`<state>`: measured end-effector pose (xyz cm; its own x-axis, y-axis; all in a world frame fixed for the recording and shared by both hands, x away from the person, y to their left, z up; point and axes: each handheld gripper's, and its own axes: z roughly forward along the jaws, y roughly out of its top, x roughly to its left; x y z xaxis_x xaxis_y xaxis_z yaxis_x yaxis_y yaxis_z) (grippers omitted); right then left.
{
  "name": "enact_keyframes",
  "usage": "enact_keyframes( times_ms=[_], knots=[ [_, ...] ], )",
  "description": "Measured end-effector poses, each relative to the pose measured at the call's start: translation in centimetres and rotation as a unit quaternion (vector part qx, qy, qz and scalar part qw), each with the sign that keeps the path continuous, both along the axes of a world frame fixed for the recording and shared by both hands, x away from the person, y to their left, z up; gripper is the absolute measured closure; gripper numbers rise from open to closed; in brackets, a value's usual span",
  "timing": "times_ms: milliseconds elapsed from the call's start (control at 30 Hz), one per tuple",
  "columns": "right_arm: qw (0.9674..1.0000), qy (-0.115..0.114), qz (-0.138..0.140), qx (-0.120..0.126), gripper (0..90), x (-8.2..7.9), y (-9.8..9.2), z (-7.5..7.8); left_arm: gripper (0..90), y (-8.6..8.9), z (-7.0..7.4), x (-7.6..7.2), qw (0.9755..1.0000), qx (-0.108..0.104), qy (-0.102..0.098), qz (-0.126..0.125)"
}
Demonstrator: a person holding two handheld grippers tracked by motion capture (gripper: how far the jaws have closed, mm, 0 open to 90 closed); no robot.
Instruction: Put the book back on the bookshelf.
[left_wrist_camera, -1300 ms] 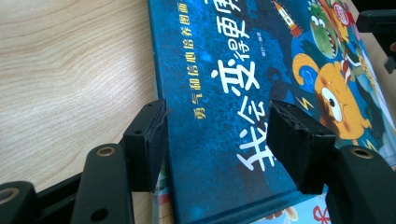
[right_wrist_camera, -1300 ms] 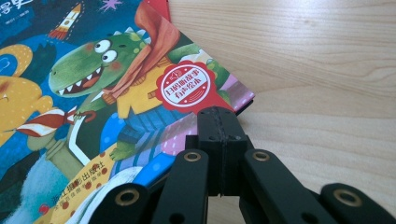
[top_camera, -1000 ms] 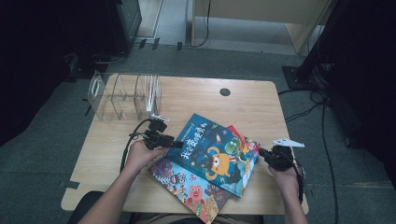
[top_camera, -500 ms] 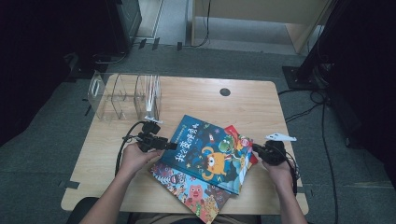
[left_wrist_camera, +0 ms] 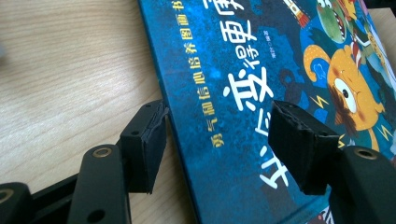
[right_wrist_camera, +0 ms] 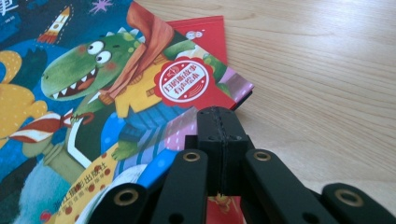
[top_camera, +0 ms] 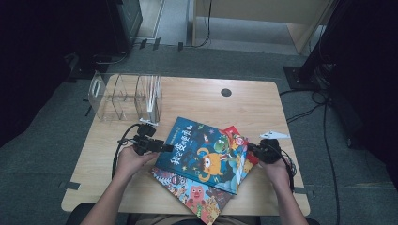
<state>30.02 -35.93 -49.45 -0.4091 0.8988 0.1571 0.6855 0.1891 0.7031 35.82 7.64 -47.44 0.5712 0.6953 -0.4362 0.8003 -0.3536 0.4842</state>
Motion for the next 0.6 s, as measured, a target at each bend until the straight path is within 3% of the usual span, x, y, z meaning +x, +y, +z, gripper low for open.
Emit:
enact_keyframes(
  times_ms=[333,600],
  knots=[
    [0.9998,0.0,0.022,-0.004,89.8,0.4,1.1,0.0,37.9,0.8,-0.3,-0.1,0.9999,0.001,0.01,0.01],
    [0.9994,0.0,0.035,0.002,89.8,0.4,1.8,0.0,38.3,1.1,-0.6,0.1,0.9997,0.012,0.005,0.018]
  ],
)
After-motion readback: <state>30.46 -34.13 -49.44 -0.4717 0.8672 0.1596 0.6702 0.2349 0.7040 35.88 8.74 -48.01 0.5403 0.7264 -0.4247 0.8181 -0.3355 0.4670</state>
